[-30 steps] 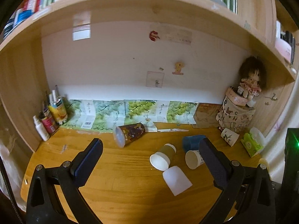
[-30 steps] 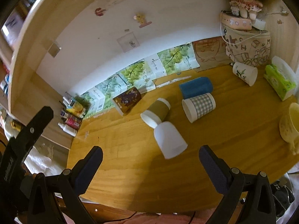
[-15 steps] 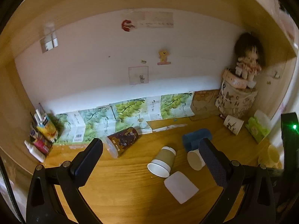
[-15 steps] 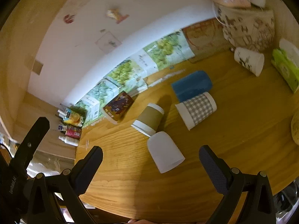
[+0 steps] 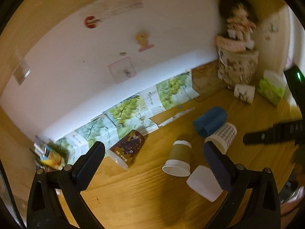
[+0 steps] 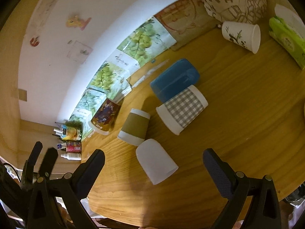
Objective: Flip cup upright
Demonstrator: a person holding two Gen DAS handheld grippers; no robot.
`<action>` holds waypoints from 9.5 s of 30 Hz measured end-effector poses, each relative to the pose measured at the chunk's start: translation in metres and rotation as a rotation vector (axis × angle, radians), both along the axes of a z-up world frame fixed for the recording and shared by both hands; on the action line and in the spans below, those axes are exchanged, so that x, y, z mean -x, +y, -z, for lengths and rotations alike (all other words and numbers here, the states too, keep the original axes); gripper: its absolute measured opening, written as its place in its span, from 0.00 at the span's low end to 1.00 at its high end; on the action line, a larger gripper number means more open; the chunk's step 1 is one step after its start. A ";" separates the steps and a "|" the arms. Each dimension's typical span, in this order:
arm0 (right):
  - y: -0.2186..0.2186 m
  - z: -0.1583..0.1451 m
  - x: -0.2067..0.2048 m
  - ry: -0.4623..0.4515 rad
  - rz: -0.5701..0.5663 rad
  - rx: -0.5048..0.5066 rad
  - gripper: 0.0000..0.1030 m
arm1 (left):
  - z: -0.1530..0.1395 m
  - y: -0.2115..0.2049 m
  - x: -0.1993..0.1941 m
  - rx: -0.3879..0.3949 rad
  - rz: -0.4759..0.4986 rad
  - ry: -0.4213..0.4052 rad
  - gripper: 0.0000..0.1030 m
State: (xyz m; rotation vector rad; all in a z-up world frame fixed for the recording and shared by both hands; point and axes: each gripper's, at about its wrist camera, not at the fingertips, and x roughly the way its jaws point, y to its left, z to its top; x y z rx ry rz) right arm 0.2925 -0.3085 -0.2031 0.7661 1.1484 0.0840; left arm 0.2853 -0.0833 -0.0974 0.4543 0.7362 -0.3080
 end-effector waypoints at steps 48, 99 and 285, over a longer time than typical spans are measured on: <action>-0.034 0.012 -0.026 -0.051 -0.093 0.122 1.00 | 0.140 -0.050 0.025 -0.567 1.282 0.027 0.96; -0.040 0.011 -0.027 -0.089 -0.081 0.092 1.00 | 0.154 -0.073 -0.015 -0.392 0.988 0.706 0.69; 0.173 0.011 0.086 -0.508 -0.295 0.449 0.65 | 0.035 0.150 0.144 0.495 -0.406 0.000 0.75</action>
